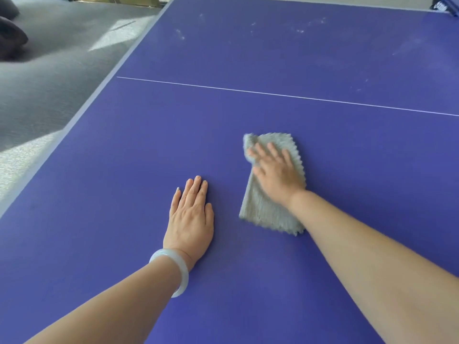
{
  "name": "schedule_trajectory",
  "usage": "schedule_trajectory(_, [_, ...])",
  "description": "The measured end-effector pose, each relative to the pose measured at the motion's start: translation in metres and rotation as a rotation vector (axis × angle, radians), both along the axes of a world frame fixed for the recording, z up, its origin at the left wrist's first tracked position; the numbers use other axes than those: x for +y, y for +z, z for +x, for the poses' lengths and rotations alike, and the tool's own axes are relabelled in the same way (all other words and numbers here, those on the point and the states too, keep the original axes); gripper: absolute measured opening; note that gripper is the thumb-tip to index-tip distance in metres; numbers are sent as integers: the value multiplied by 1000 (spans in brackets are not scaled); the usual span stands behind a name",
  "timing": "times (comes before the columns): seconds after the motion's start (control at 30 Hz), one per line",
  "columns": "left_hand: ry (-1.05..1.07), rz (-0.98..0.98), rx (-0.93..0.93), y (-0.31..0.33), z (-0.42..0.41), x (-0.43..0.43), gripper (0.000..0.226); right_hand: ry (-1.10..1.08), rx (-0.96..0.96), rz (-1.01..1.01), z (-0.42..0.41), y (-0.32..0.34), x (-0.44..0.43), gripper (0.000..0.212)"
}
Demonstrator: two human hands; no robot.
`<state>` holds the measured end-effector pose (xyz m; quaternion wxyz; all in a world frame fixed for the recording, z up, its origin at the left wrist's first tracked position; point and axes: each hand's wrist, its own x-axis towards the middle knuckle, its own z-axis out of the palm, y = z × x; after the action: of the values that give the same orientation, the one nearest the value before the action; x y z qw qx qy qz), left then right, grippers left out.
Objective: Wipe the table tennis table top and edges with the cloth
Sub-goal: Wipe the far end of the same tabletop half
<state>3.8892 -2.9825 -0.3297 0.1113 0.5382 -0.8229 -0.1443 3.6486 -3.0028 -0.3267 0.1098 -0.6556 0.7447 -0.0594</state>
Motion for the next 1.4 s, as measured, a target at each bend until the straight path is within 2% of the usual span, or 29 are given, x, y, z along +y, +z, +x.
schedule_trajectory(0.07, [-8, 1, -4, 0, 0, 0, 55, 206, 59, -21, 25, -5, 43, 56])
schedule_trajectory(0.13, [-6, -4, -5, 0, 1, 0, 56, 273, 76, -43, 5, -7, 77, 60])
schedule_trajectory(0.2, [-6, -1, -13, 0, 1, 0, 56, 37, 92, -94, -51, -8, 81, 63])
schedule_trajectory(0.3, [5, 2, -19, -1, 0, 1, 58, -562, 125, 21, -128, -1, 69, 61])
schedule_trajectory(0.37, [2, 6, -30, 0, 0, 1, 57, -714, 108, 77, -118, -1, 55, 61])
schedule_trajectory(0.43, [-1, -2, -44, 1, -1, 1, 57, -635, 57, 6, -68, -1, 42, 61])
schedule_trajectory(0.57, [-14, -1, -51, 3, 0, 2, 56, -34, 85, -45, 70, -4, 73, 62])
schedule_trajectory(0.63, [-21, 3, -32, 2, 2, 2, 56, 164, 89, -49, 94, -6, 122, 61])
schedule_trajectory(0.67, [-20, 2, -19, 1, 1, 2, 56, 190, 79, -45, 82, -8, 144, 60])
schedule_trajectory(0.73, [-19, 4, 10, 1, 1, 3, 57, 67, 110, -53, 33, -11, 180, 61])
schedule_trajectory(0.87, [-19, 13, 86, -1, 2, 2, 55, -542, 182, 45, -68, -5, 227, 64])
schedule_trajectory(0.97, [-29, -6, 133, -3, 4, 3, 50, -781, 147, 96, -65, -4, 227, 63])
schedule_trajectory(1.03, [-48, -16, 134, -1, 4, 5, 48, -838, 104, 82, -34, -3, 220, 63])
schedule_trajectory(1.07, [-82, -26, 110, 0, 4, 8, 47, -787, 105, 68, -12, -4, 220, 63])
schedule_trajectory(1.2, [-351, -55, 18, 12, -21, 52, 48, -347, 131, 24, 70, -6, 246, 67])
schedule_trajectory(1.3, [-494, -47, -26, 13, -56, 114, 54, -168, 125, 31, 67, -3, 269, 66])
schedule_trajectory(1.4, [-446, -24, -77, 3, -61, 161, 57, -104, 109, 26, 26, -4, 299, 64])
